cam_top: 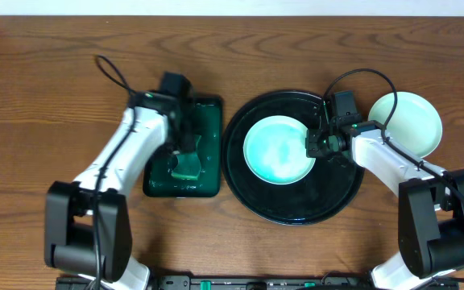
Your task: Clean dirty plates on tray and stack at the side
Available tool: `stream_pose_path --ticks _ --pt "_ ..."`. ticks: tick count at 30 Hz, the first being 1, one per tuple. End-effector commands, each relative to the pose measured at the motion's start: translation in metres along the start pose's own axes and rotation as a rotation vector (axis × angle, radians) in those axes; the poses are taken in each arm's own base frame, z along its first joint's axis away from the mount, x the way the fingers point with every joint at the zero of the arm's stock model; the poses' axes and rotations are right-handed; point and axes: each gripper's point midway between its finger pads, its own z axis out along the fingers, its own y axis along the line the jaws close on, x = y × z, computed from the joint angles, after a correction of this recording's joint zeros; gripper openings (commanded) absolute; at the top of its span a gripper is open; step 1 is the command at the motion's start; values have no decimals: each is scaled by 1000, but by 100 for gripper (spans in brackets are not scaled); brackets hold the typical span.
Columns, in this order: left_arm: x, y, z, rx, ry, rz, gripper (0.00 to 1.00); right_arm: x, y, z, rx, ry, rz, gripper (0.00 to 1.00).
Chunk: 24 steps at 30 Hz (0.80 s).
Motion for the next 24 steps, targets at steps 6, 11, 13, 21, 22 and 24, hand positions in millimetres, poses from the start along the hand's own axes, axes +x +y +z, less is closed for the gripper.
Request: stream_pose_path --ticks 6,11,13,21,22,24 --pt "-65 64 -94 70 -279 -224 80 -2 6 -1 -20 -2 -6 14" --pt "-68 81 -95 60 -285 -271 80 -1 6 -1 -20 -1 -6 15" --pt "-68 83 -95 59 -284 -275 80 -1 6 -1 -20 -1 -6 15" --pt "-68 83 -95 59 -284 -276 80 -1 6 -1 -19 1 -5 28" --pt "-68 83 -95 59 -284 -276 80 0 5 -1 -18 4 -5 28" --pt "-68 83 -95 59 -284 -276 80 0 5 -1 -17 6 -5 28"
